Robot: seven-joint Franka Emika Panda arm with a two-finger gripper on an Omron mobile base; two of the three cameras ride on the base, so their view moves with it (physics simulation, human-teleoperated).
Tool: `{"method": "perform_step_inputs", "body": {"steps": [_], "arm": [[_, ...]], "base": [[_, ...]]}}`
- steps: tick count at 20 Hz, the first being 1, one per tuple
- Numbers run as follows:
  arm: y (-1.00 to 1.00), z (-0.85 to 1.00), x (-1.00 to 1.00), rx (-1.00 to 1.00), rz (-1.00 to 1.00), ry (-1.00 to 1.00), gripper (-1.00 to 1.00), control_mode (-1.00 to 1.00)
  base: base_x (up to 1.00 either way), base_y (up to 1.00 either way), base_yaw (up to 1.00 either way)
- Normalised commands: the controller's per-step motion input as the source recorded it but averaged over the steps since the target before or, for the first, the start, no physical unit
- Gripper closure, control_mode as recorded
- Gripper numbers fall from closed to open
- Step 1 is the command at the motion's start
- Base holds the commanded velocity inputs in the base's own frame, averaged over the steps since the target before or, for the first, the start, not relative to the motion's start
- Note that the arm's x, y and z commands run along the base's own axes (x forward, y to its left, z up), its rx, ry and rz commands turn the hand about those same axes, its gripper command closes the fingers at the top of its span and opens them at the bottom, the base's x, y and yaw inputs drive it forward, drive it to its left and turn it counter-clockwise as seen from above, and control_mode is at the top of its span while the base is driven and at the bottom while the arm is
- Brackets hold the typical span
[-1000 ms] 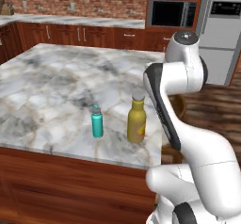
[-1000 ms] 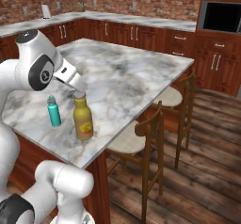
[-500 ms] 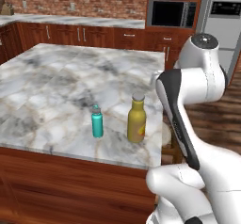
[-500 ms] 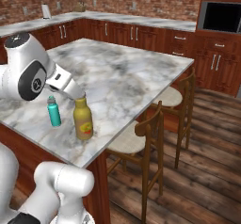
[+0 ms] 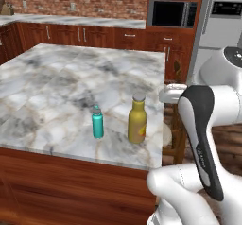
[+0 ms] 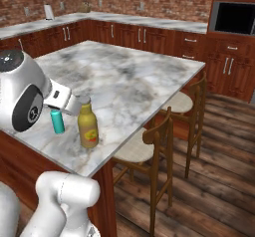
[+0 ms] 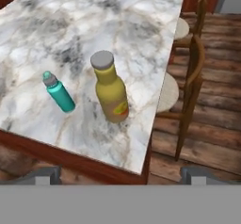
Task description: Move the drinks to the dining counter.
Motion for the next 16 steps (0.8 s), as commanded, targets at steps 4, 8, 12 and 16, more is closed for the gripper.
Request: {"method": "perform_step_inputs", "body": {"steps": [4, 8, 12, 16], "arm": [[0.52, 0.00, -0.32, 0.00, 0.14, 0.00, -1.00, -1.00], [0.41, 0.00, -0.25, 0.00, 0.17, 0.00, -1.00, -1.00], [0.19, 0.00, 0.00, 0.00, 0.04, 0.00, -1.00, 1.00], [0.00, 0.00, 0.00, 0.00, 0.00, 0.00, -1.00, 1.00]], "base": [[0.00, 0.00, 0.00], [0.00, 0.00, 0.00], [0.02, 0.70, 0.18], [0.08, 1.00, 0.47]]}}
